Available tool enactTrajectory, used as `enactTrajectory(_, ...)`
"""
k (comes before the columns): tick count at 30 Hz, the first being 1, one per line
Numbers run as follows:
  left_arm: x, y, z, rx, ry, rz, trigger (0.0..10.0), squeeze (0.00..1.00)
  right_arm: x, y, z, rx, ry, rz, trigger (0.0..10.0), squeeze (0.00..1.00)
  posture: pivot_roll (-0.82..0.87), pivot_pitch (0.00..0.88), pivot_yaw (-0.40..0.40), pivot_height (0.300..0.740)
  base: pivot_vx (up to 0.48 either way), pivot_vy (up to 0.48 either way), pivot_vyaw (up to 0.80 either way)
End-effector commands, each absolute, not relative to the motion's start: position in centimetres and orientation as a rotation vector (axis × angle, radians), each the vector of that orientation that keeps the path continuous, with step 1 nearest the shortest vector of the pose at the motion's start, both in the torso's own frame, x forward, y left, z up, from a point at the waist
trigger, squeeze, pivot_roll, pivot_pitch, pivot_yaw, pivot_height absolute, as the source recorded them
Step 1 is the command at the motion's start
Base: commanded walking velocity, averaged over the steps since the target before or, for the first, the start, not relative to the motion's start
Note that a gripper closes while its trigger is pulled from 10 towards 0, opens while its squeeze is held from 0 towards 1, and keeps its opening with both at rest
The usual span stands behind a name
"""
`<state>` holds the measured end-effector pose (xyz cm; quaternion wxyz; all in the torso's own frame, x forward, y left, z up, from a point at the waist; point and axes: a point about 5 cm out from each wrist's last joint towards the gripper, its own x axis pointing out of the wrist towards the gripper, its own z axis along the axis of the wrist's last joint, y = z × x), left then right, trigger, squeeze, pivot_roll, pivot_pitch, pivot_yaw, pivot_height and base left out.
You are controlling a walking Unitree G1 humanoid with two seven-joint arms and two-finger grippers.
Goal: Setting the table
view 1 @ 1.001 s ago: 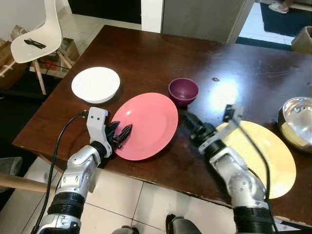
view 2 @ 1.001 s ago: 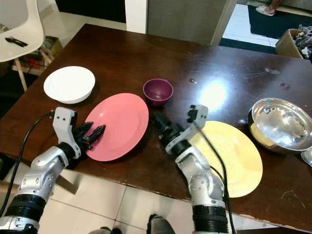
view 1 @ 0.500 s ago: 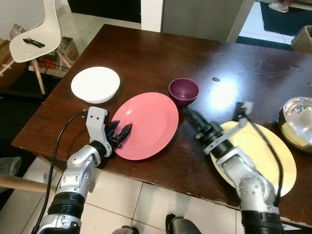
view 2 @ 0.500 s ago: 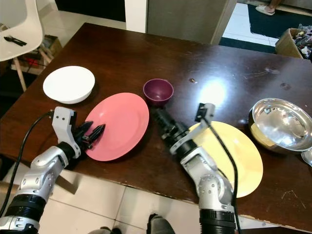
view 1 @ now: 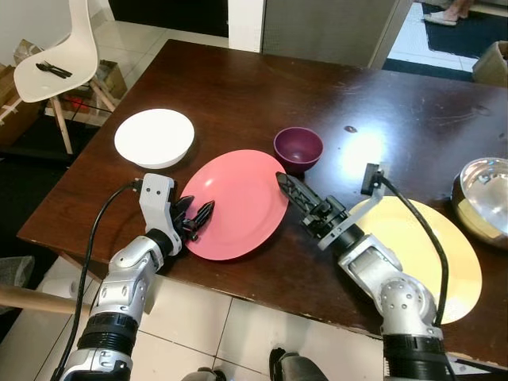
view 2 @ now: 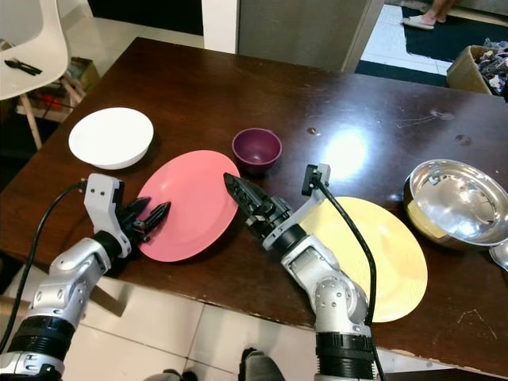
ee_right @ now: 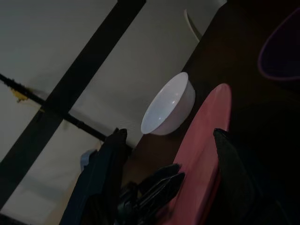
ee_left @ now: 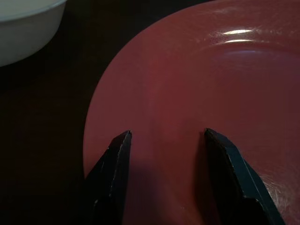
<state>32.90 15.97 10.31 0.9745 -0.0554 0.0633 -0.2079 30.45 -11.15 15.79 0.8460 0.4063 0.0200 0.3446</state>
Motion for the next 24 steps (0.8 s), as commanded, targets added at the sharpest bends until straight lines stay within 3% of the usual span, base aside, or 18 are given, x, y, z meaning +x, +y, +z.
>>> enactTrajectory(1, 31.5, 16.2, 6.8, -0.135, 0.290, -0.399, 10.0, 0.00, 30.4, -10.4, 14.5, 0.859, 0.122, 0.723, 10.0, 0.00, -0.11, 0.142, 0.035, 0.740, 0.000, 0.000, 0.00)
enactTrajectory(12, 31.1, 16.6, 6.8, -0.136, 0.291, -0.386, 10.0, 0.00, 30.8, -10.6, 13.2, 0.785, 0.165, 0.666, 10.0, 0.00, -0.09, 0.149, 0.025, 0.740, 0.000, 0.000, 0.00)
enactTrajectory(18, 31.1, 16.3, 6.6, -0.138, 0.298, -0.394, 10.0, 0.00, 30.5, -13.9, 15.1, 0.647, 0.052, 0.599, 10.0, 0.00, -0.11, 0.153, 0.030, 0.740, 0.000, 0.000, 0.00)
enactTrajectory(24, 31.1, 16.1, 6.6, -0.139, 0.299, -0.399, 10.0, 0.00, 30.5, -15.6, 16.0, 0.636, 0.005, 0.556, 10.0, 0.00, -0.12, 0.154, 0.031, 0.740, 0.000, 0.000, 0.00)
